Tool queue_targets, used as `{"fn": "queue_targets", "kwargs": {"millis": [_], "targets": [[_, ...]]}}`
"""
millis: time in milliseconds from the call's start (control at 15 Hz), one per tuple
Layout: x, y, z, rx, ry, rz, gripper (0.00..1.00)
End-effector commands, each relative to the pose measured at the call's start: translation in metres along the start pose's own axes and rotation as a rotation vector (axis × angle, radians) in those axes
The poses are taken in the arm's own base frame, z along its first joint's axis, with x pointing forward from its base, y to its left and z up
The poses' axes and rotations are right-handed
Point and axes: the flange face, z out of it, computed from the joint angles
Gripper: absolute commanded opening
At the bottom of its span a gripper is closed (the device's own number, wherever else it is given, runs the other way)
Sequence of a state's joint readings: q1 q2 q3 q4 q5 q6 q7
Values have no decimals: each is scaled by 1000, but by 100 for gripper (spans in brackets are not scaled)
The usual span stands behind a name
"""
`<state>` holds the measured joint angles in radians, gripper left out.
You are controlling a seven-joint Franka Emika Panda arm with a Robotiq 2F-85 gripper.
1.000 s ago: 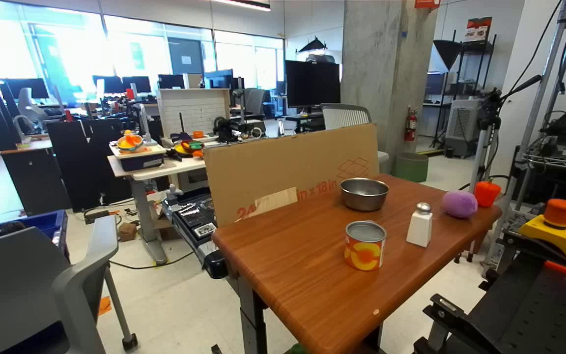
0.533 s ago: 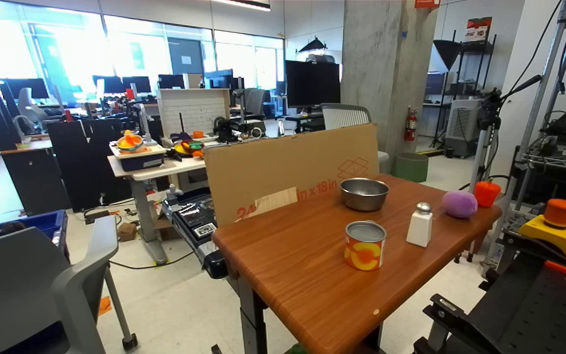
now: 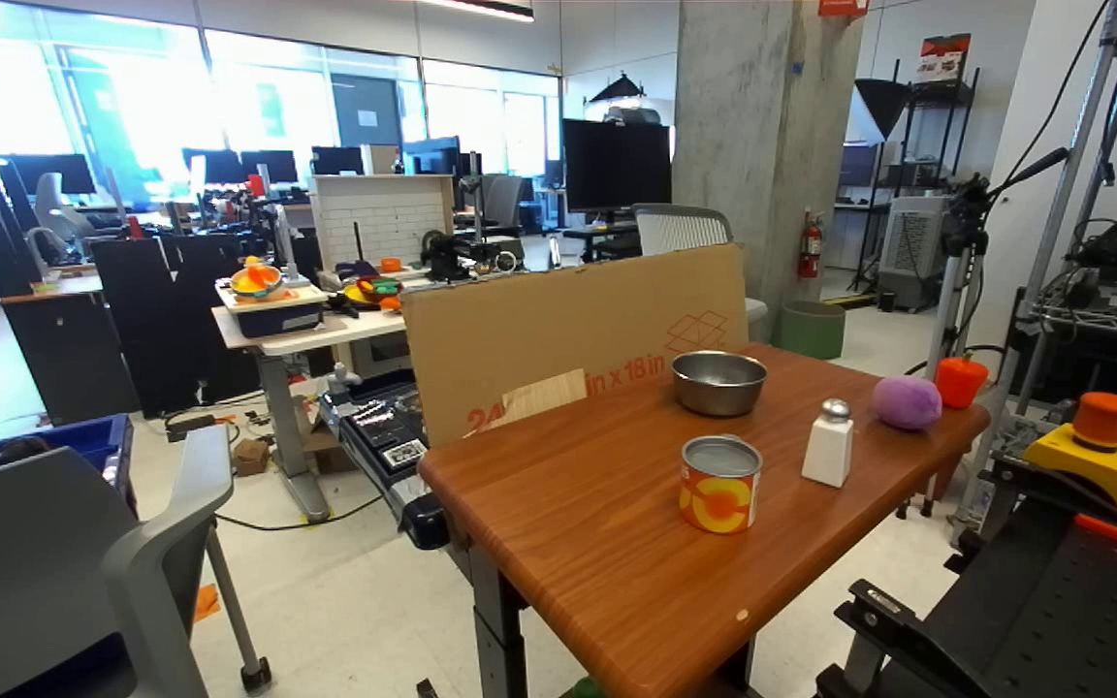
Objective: Move the orange pepper farther away from you
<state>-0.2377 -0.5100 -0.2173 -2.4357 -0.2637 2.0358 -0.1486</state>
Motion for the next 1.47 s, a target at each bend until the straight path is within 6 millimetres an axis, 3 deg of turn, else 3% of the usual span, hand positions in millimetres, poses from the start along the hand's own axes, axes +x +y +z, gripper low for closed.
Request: {"fn": "queue_targets", "kwargs": {"millis": [0,200,467,800,1067,1400], "targets": [[21,15,46,-12,11,-4,100],[38,31,95,7,-5,1,100],[45,45,170,32,-36,3,100],[51,41,246,81,-72,-25,100],[63,34,289,91,-121,-55,100],[76,29,326,90,-165,-89,100]]}}
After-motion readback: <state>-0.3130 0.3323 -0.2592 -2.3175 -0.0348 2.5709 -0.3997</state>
